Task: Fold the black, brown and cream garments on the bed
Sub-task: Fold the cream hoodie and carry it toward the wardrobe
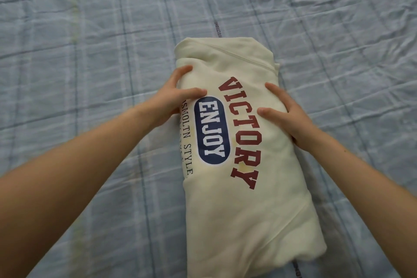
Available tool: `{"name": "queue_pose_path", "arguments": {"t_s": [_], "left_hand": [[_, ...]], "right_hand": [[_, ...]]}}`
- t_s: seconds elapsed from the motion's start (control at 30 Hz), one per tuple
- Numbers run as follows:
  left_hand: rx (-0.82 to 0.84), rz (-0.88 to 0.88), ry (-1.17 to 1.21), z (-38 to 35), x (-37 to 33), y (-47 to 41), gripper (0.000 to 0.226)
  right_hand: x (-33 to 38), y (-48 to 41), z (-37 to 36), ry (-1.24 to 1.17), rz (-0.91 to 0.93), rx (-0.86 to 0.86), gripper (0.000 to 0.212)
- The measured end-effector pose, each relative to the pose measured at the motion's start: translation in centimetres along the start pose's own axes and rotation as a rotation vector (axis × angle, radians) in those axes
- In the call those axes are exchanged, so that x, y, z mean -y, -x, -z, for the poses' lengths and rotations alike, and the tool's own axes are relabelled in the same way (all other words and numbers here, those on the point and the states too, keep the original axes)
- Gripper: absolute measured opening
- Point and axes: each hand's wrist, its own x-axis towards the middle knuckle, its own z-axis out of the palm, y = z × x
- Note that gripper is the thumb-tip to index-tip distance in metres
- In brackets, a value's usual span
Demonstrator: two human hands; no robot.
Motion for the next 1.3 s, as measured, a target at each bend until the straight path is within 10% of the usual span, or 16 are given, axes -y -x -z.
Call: {"name": "queue_pose_path", "arguments": {"t_s": [0.73,1.3], "left_hand": [[-0.057,-0.098,0.133,-0.3,-0.8,-2.6,0.073],[-0.03,-0.313,0.13,0.8,-9.6,-3.4,0.082]], "right_hand": [[2.3,-6.3,0.9,0.316,0.065,0.065,0.092],[11.6,-9.6,2.6,-0.24,0.184,-0.108,0.053]]}}
